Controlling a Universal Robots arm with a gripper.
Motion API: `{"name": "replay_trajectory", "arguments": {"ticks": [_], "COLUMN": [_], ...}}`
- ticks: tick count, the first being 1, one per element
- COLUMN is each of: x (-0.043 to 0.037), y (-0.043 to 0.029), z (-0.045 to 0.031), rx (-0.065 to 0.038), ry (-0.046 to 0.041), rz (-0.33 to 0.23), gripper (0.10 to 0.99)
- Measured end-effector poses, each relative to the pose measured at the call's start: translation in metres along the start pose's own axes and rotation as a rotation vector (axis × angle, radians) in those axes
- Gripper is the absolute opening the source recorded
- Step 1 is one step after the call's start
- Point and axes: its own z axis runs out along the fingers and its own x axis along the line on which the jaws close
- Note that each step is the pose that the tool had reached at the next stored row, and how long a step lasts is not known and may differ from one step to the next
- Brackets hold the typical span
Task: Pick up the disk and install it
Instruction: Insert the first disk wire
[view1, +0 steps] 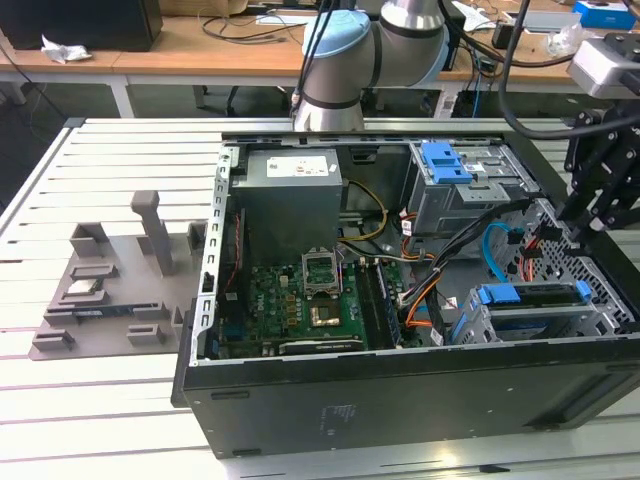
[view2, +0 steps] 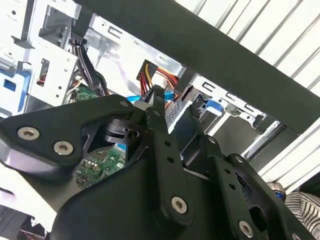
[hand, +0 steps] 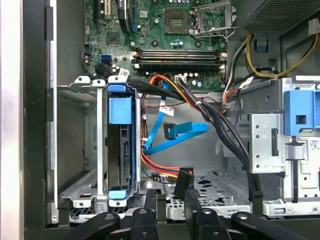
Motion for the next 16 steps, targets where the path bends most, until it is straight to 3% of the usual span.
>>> {"name": "replay_trajectory", "arguments": {"ticks": [12, 13, 15, 16], "x": [-0.0185, -0.0187, -0.0187, -0.0187], "y": [0.0, 0.0, 0.0011, 0.0015], "z": [0.0018, 0.0023, 0.0052, 0.0058], "rx": [0.0, 0.0, 0.0, 0.0], "ry": [0.0004, 0.0021, 0.0205, 0.024], "rz": [-0.002, -0.002, -0.001, -0.001], "gripper": [0.361, 0.361, 0.361, 0.361]}}
